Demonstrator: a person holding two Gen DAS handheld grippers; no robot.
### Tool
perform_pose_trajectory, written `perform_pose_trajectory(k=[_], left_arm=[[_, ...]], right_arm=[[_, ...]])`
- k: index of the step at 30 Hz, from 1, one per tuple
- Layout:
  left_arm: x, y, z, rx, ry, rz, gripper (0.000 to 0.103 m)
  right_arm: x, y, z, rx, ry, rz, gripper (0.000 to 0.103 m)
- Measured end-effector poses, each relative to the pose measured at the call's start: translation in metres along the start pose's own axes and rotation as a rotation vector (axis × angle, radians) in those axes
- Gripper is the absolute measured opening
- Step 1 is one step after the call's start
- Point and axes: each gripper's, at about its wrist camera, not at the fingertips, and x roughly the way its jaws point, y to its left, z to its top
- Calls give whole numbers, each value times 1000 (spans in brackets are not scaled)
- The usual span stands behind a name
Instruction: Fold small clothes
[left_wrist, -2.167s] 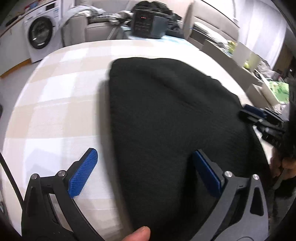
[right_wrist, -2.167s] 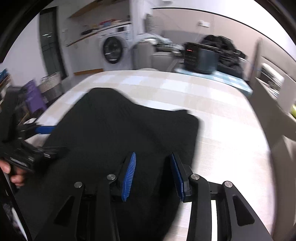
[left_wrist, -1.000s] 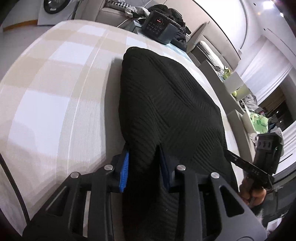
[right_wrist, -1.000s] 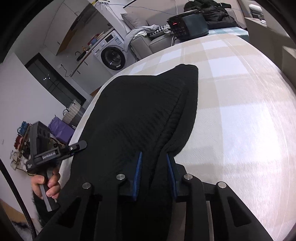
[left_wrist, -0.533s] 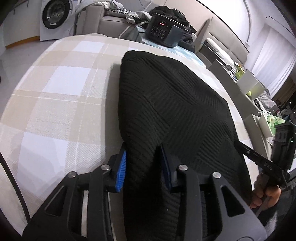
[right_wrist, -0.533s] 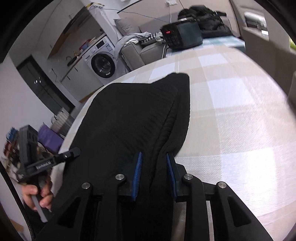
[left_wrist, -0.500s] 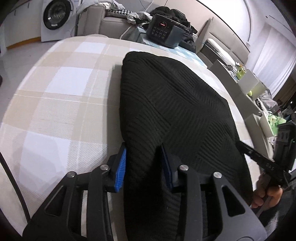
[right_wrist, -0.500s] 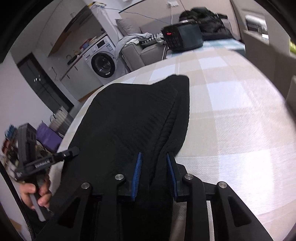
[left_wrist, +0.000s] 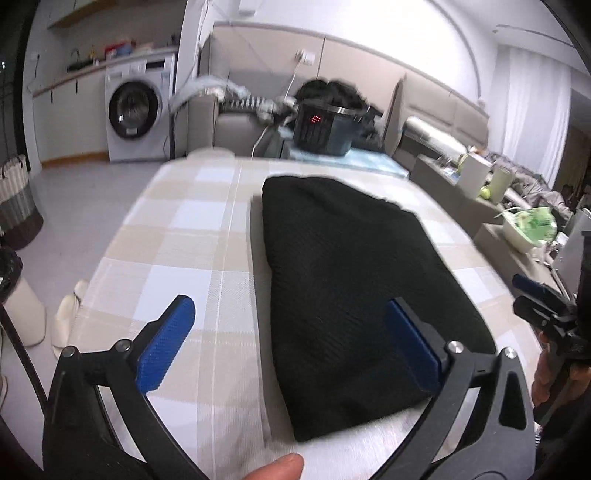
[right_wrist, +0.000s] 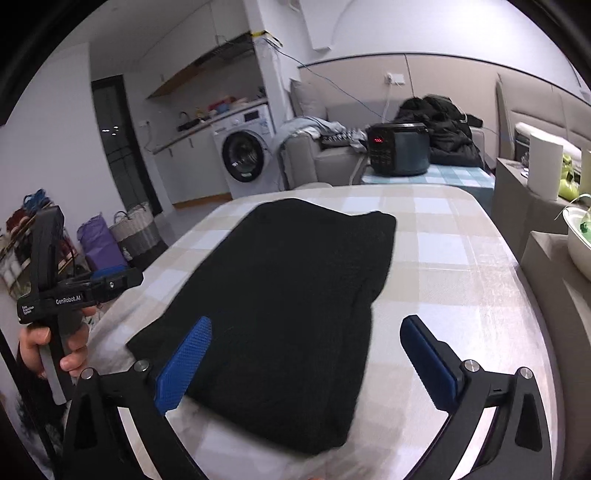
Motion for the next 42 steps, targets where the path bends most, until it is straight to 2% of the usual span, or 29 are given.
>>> perform_pose_trajectory(k=[6, 8, 13, 16, 21, 30, 42], left_arm=[[-55, -11, -32, 60, -134, 24, 102], [-69, -18, -46, 81, -169, 56, 102], [-75, -22, -74, 73, -167, 34, 102], [-73, -21, -88, 59, -183, 38, 102], [-66, -18, -90, 61, -218, 32, 102], [-51, -12, -88, 52, -167, 32, 102], [-43, -12, -90, 66, -141, 48, 102]], right_arm=[[-22, 24, -26, -42, -68, -26, 103], [-27, 27, -37, -43, -82, -39, 103], [-34, 27, -65, -4, -101, -66, 103], [-43, 28, -68, -13, -154, -81, 103], [-39, 30, -71, -33, -137, -71, 103], [-42, 32, -74, -44, -149, -84, 103], [-46, 15, -71, 53, -162, -64, 103]])
